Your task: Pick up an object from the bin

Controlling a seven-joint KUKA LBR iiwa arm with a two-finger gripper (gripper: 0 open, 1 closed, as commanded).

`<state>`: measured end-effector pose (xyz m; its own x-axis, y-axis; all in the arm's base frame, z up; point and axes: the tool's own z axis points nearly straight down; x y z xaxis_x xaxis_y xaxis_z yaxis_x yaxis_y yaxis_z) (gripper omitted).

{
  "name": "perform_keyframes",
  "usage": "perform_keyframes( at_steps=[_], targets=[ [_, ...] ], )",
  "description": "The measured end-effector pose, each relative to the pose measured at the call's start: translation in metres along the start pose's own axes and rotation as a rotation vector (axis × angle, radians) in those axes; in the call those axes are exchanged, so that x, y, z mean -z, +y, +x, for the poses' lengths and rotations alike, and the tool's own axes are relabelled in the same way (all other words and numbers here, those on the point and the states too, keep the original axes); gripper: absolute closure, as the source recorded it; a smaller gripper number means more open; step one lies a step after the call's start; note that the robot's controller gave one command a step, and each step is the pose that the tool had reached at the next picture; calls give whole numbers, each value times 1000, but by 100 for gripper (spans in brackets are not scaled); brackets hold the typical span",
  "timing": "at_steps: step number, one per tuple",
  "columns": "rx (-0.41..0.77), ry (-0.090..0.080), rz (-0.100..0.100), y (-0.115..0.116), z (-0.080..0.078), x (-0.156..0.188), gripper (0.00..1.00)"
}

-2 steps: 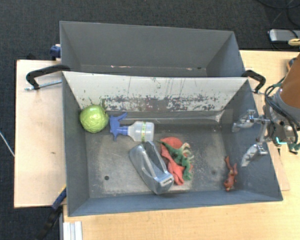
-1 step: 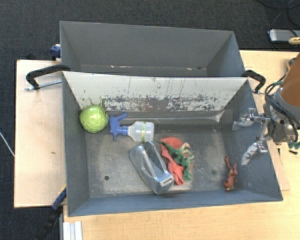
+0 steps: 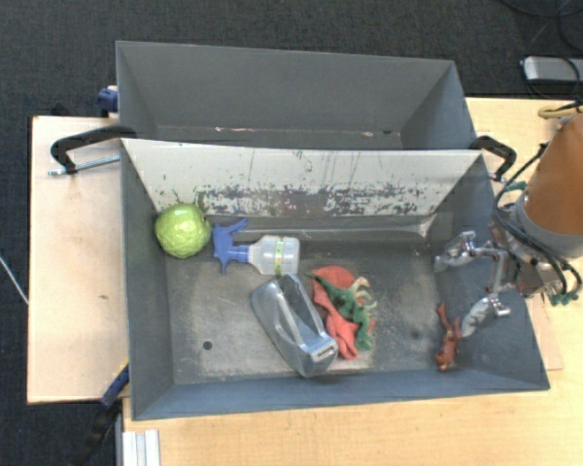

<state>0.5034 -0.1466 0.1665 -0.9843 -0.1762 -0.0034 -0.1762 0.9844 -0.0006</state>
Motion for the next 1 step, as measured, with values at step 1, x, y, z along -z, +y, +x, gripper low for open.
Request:
perform_keyframes(
  at_steps=[1],
  targets=[
    [223,3,-2,-5,6,-15,0]
  ],
)
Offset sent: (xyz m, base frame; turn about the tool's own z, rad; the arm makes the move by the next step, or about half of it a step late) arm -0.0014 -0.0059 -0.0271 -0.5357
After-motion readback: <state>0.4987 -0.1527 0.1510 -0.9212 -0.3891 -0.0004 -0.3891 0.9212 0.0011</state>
